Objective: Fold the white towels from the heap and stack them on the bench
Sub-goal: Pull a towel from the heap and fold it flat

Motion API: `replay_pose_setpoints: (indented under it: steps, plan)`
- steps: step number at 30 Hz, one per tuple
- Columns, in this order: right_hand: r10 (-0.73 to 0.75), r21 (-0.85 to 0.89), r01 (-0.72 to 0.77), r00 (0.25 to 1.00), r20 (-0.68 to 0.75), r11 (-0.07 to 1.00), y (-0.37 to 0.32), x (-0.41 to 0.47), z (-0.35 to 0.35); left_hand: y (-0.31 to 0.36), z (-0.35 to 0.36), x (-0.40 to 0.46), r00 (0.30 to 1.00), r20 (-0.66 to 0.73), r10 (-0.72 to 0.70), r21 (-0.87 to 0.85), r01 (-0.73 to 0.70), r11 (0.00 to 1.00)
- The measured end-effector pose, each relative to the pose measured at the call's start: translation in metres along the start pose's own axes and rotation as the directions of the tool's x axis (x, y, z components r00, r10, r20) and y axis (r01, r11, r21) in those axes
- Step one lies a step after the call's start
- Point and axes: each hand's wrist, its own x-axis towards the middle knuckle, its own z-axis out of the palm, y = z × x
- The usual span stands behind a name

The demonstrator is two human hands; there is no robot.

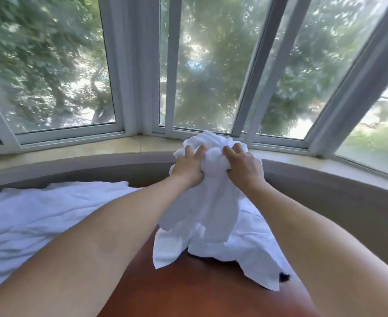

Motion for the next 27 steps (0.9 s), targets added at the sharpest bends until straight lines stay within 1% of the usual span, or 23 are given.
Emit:
replay_pose_setpoints:
  steps: [3, 7, 12, 14, 15, 17, 18, 21, 22, 24, 27]
  plan:
    - [0.072, -0.049, -0.072, 0.997, 0.002, 0.996, 0.057, -0.015, -0.005, 0.053, 0.030, 0.016, 0.997, 0.023, 0.078, -0.041, -0.077, 0.996]
    - [0.157, -0.100, -0.155, 0.988, 0.013, 0.983, 0.114, -0.031, 0.005, 0.101, 0.069, 0.030, 0.990, 0.082, 0.119, -0.049, -0.115, 0.992]
    - [0.196, -0.096, -0.184, 0.973, 0.123, 0.978, 0.152, -0.034, 0.057, 0.107, 0.121, 0.041, 0.982, 0.160, 0.097, -0.012, -0.097, 0.995]
    - [0.196, -0.045, -0.191, 0.965, 0.176, 0.980, 0.158, -0.030, 0.084, 0.096, 0.140, 0.043, 0.977, 0.197, 0.083, -0.011, -0.082, 0.997]
    - [0.199, 0.006, -0.205, 0.957, 0.211, 0.979, 0.160, -0.030, 0.099, 0.088, 0.151, 0.044, 0.969, 0.237, 0.072, 0.008, -0.076, 0.997]
    - [0.217, 0.091, -0.252, 0.932, 0.289, 0.963, 0.161, -0.036, 0.132, 0.070, 0.173, 0.044, 0.941, 0.338, 0.032, 0.094, -0.068, 0.993]
    - [0.230, 0.106, -0.281, 0.911, 0.341, 0.954, 0.161, -0.041, 0.148, 0.061, 0.185, 0.043, 0.922, 0.387, 0.003, 0.143, -0.063, 0.988]
    - [0.237, 0.126, -0.361, 0.798, 0.554, 0.924, 0.161, -0.057, 0.189, 0.040, 0.216, 0.038, 0.855, 0.516, -0.048, 0.257, -0.101, 0.961]
    - [0.227, 0.135, -0.378, 0.765, 0.603, 0.916, 0.162, -0.061, 0.200, 0.037, 0.225, 0.038, 0.834, 0.549, -0.053, 0.279, -0.124, 0.952]
    - [0.210, 0.134, -0.378, 0.736, 0.643, 0.916, 0.165, -0.062, 0.216, 0.036, 0.238, 0.041, 0.814, 0.577, -0.063, 0.306, -0.145, 0.941]
    - [0.183, 0.097, -0.325, 0.726, 0.663, 0.941, 0.171, -0.059, 0.231, 0.042, 0.248, 0.052, 0.804, 0.591, -0.065, 0.330, -0.168, 0.929]
